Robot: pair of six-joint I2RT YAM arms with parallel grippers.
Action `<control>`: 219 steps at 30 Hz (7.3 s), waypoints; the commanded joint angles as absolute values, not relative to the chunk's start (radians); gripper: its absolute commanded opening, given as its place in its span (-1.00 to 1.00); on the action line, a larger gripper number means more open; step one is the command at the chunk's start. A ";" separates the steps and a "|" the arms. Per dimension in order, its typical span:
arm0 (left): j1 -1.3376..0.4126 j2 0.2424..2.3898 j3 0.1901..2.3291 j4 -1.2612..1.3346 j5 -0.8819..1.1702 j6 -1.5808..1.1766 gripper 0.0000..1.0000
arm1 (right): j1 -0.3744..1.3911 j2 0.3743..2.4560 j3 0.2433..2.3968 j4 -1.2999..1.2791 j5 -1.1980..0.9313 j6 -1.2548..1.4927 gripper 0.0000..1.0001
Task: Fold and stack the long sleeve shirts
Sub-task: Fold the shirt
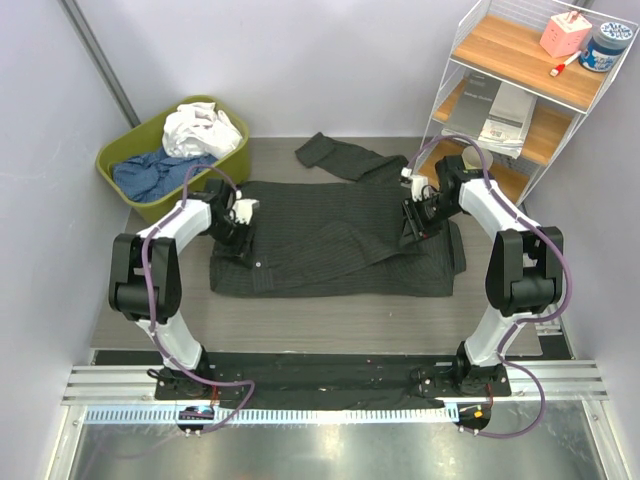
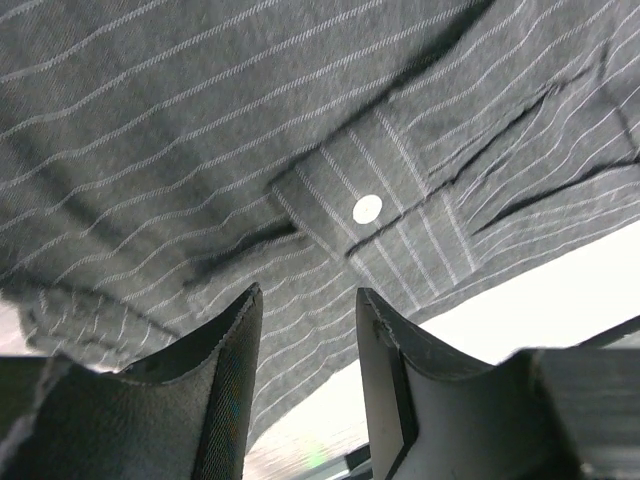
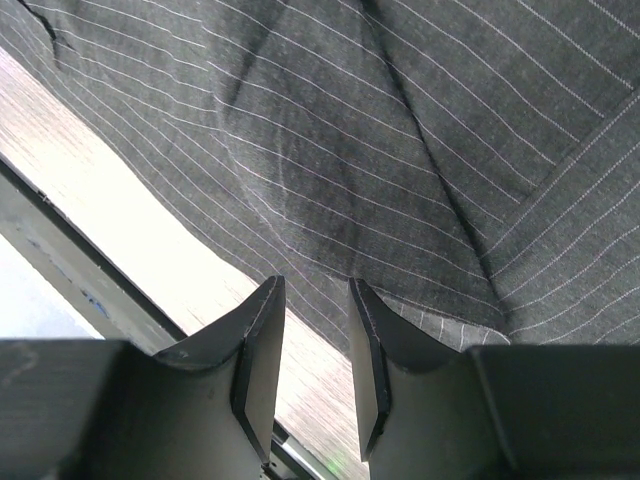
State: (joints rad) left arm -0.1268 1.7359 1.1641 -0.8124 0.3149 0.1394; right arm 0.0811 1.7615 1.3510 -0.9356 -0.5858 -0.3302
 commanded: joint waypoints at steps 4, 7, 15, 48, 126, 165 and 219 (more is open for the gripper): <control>-0.126 1.810 1.232 -0.805 0.396 0.071 -0.13 | 0.078 1.726 1.342 -0.922 -0.561 -0.328 -0.25; -0.126 1.828 1.236 -0.779 0.388 0.061 -0.12 | 0.077 1.724 1.342 -0.927 -0.560 -0.330 -0.24; -0.126 1.861 1.244 -0.724 0.414 0.028 -0.15 | 0.078 1.713 1.336 -0.933 -0.560 -0.333 -0.20; -0.124 1.878 1.436 -0.861 0.134 0.143 -0.97 | 0.152 1.738 1.332 -0.916 -0.542 -0.362 -0.21; -0.123 2.008 1.664 -0.606 0.253 0.505 0.26 | 0.055 2.189 1.700 -0.534 -0.164 -0.325 -0.32; -0.090 2.185 1.925 -0.921 0.390 0.962 -1.00 | 0.057 2.051 1.715 -0.626 -0.347 -0.410 -0.98; -0.038 1.401 1.023 -0.864 0.396 1.203 -0.22 | 0.061 1.511 1.231 -0.960 -0.405 -0.644 -0.07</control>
State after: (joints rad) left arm -0.0479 1.5059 0.9302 -0.7967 0.3149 1.2251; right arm 0.0696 1.5425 1.0645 -0.8700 -0.3721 -0.6483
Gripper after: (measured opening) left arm 0.346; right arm 0.427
